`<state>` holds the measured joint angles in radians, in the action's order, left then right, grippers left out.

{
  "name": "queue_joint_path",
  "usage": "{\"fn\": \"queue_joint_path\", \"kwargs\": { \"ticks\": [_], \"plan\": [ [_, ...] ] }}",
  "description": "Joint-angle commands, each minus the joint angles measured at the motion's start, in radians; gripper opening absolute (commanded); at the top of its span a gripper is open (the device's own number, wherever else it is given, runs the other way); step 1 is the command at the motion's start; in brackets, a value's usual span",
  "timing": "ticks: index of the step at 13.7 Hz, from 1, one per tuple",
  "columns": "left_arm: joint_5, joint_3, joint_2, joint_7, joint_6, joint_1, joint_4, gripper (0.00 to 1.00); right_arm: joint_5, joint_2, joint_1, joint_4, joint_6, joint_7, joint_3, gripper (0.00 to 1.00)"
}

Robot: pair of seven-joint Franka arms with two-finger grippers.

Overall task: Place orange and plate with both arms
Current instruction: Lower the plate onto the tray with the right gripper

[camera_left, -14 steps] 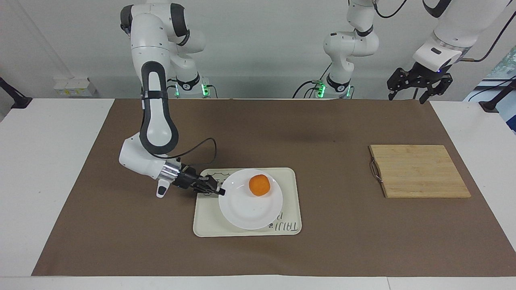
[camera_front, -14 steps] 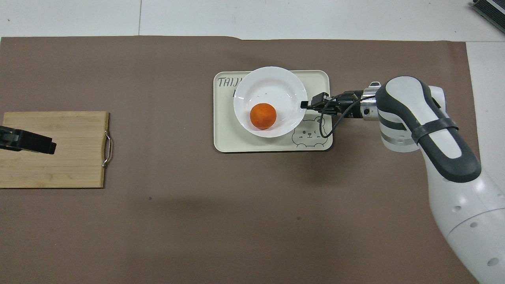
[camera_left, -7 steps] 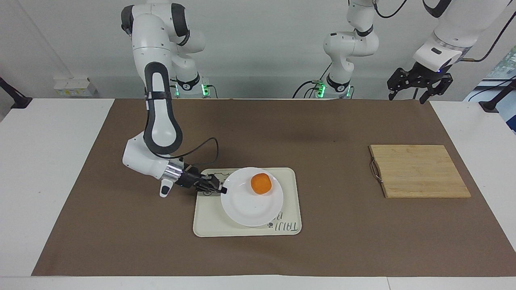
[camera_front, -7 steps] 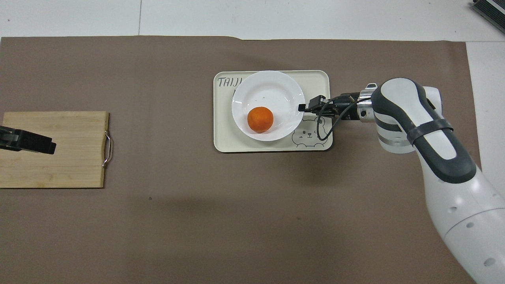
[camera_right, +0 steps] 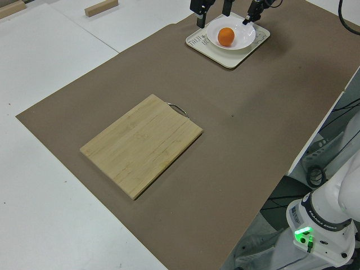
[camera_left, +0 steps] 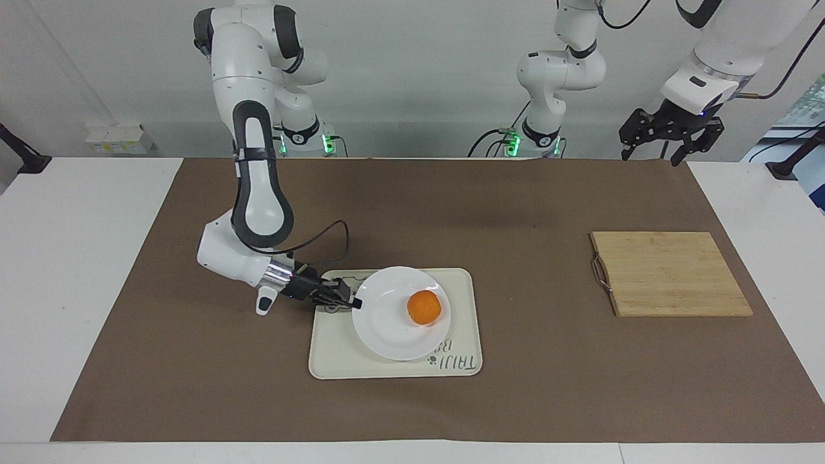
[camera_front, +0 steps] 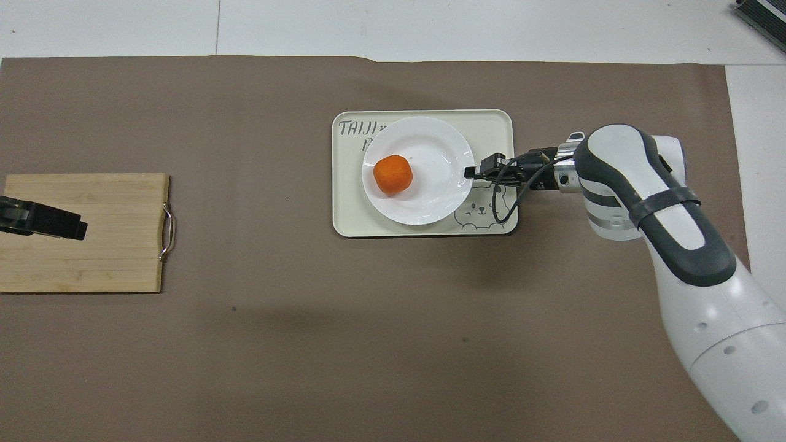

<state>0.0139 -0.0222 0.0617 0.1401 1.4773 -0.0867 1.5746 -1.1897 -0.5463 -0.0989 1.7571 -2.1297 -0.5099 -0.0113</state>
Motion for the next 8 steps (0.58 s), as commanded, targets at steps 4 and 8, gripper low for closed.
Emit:
{"fn": "queue_joint_path", "kwargs": {
  "ticks": [4, 8],
  "plan": [
    [-0.003, -0.001, -0.002, -0.01, -0.012, 0.002, -0.015, 1.0, 0.024, 0.013, 0.014, 0.001, -0.022, -0.068, 0.005, 1.0],
    [-0.003, -0.001, 0.0, -0.01, -0.012, 0.002, -0.015, 1.0, 0.16, 0.019, 0.016, -0.048, -0.024, -0.071, 0.002, 1.0]
  ]
}}
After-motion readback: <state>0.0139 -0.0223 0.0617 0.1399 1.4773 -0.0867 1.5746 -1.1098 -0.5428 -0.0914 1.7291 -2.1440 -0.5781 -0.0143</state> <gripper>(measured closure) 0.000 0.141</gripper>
